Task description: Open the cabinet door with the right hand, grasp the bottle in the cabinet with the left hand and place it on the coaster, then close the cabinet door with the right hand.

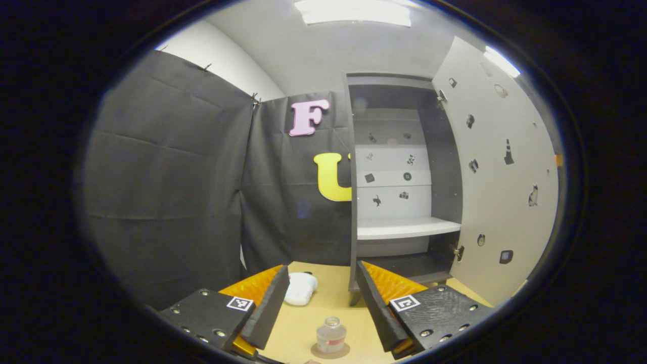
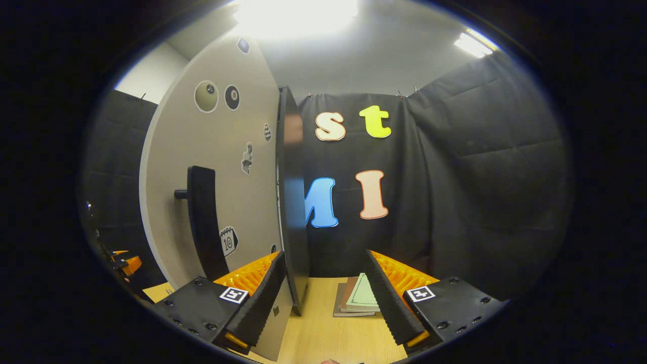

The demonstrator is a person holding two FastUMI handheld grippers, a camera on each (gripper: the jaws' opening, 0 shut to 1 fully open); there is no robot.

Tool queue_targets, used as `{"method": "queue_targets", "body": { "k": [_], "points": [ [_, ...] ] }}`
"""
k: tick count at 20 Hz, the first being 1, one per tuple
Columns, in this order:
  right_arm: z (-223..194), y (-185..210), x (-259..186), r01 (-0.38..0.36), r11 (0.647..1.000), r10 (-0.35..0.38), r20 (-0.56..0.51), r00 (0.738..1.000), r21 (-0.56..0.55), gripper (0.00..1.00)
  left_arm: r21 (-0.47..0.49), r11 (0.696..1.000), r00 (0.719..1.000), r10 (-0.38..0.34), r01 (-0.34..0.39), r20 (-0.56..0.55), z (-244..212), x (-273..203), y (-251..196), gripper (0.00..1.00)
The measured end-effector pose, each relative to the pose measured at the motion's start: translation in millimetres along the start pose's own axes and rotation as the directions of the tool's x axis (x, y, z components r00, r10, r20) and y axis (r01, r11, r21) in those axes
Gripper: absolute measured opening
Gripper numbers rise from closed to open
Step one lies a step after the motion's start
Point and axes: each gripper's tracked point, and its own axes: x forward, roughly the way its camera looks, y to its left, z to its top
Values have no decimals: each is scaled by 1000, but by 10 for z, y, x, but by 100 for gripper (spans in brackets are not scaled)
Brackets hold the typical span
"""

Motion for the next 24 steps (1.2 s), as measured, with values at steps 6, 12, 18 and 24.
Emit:
{"method": "queue_targets", "body": {
  "k": [6,12,18,24],
  "points": [
    [38,140,-16,66,997,-66,7,998,-46,89,-8,1000,1000,-13,13,2,-22,252,326,84],
    [-69,477,-5,21,998,-19,-25,1000,58,93,-18,999,999,-49,49,7,-35,488,512,82],
    [-61,1020,34,-61,997,62,-21,998,45,93,-5,999,999,-54,54,4,-72,592,753,82],
    [-44,1304,144,-79,997,79,-18,997,11,94,17,999,999,-43,44,-10,-172,627,974,82]
  ]
}}
